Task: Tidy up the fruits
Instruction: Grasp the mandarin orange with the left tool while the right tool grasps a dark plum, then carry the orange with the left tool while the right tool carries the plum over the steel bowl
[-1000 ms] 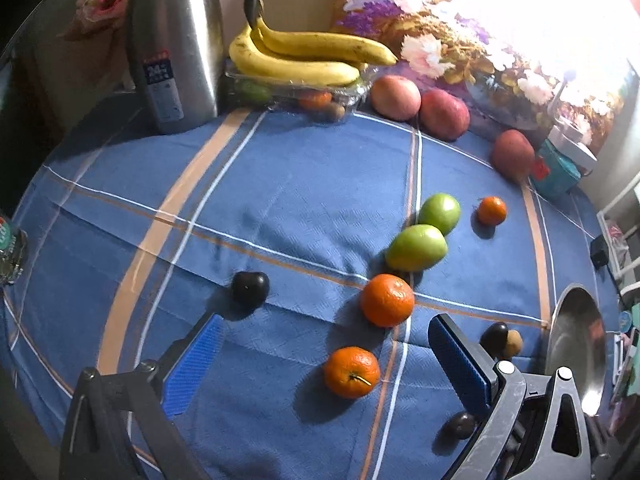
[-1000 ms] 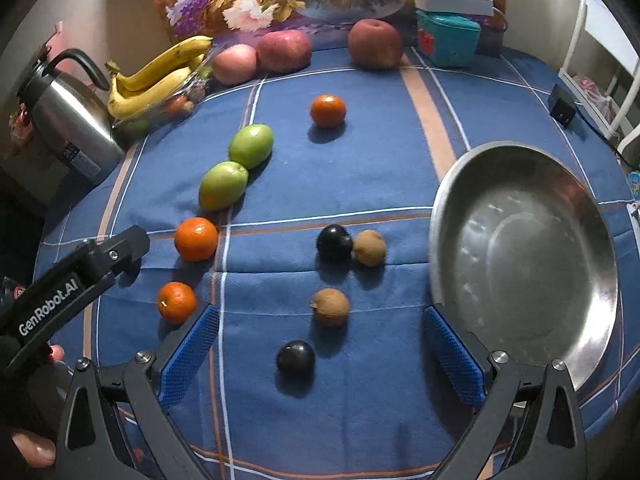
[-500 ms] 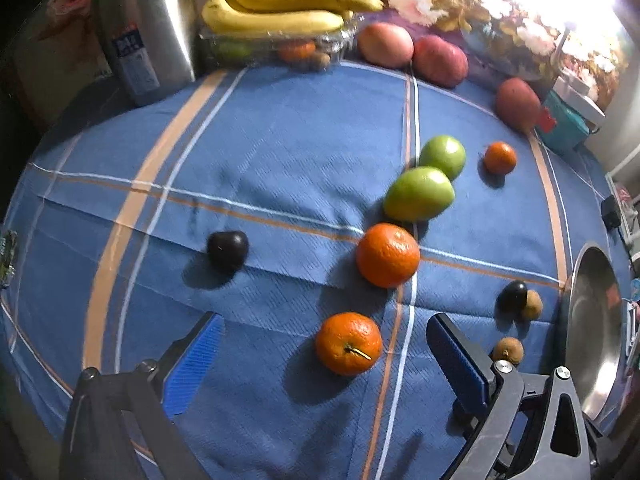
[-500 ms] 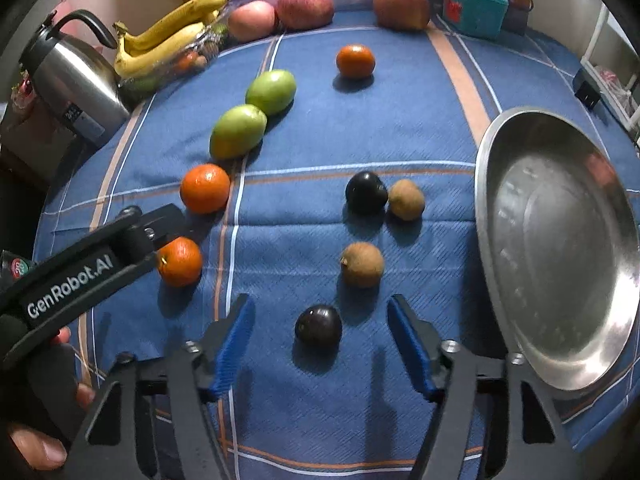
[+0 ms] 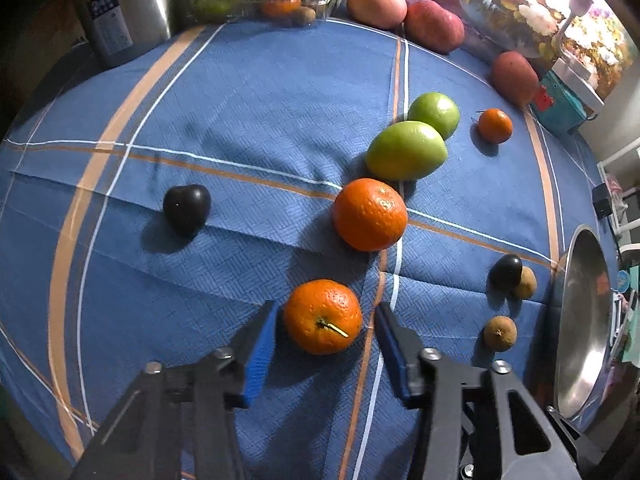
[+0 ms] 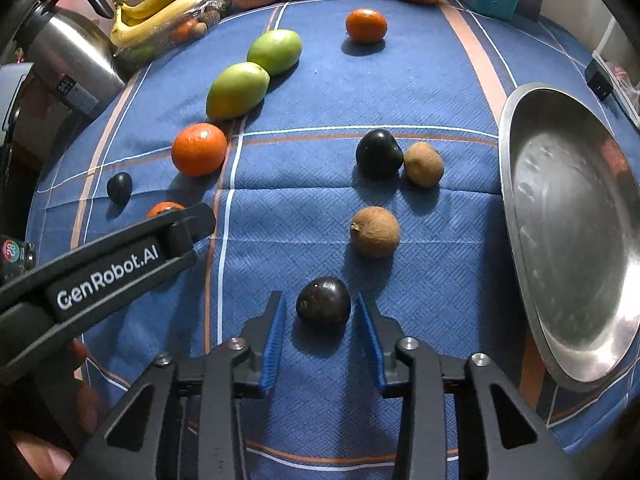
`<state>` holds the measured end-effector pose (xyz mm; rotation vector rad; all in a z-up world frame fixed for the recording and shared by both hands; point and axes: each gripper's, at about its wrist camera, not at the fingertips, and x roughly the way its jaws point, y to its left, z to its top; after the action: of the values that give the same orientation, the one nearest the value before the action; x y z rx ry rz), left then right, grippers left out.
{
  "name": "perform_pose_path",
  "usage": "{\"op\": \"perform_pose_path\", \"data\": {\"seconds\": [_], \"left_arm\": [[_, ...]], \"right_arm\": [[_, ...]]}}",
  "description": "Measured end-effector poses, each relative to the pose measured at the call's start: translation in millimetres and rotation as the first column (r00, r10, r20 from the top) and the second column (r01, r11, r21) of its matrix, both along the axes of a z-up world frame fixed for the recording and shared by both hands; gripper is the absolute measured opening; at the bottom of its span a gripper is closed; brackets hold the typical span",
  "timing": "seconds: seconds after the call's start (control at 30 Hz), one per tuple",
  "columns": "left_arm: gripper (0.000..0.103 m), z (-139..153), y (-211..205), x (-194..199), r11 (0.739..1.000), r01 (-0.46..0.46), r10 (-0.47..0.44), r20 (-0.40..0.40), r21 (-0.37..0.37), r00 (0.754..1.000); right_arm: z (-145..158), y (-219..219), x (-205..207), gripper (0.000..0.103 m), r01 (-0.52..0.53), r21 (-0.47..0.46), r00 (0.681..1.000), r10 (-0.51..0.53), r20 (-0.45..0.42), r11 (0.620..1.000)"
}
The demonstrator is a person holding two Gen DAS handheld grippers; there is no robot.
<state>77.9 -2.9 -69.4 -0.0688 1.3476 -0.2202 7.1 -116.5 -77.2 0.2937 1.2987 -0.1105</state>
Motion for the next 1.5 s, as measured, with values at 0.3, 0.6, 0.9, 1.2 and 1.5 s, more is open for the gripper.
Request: {"op": "perform_pose_path", "data": {"seconds": [0.3,0.6,0.9,1.2,1.5], "left_arm": [[0.04,5,9,0,1.0,-0.007,0.007,-0.002,-0.015,1.0],[0.039,30,19,-2,0.998,-0.025,0.029,0.06,-0.052,0.998],[0.039,45,24,-8,0.998,-0.034,0.04,0.101,-0.062,0.994],[0.039,50,3,-16,0.998,0.013,-0.004,0.125,-0.065,0.992],[0.039,64,-40,-31,0.991,0.124,-0.114,0.184,-0.048,0.976]], "right_arm": [[4,-2,-10,0.025,-0.003,-0.005,1.0,0.004,0.013,1.0],[28,-2,-14,0.025,0.003,0.015,0.995,-0.005,0.098,1.0],[42,-3,-17,0.025,0.007,0.012,0.99,-0.009,0.143,1.0],[44,-22,-23,0.025,0.06,0.018,0.987,-0.062,0.145,0.998],[50,-67,-36,0.025,0.2,-0.033,0.969,-0.193,0.155,0.979]]}}
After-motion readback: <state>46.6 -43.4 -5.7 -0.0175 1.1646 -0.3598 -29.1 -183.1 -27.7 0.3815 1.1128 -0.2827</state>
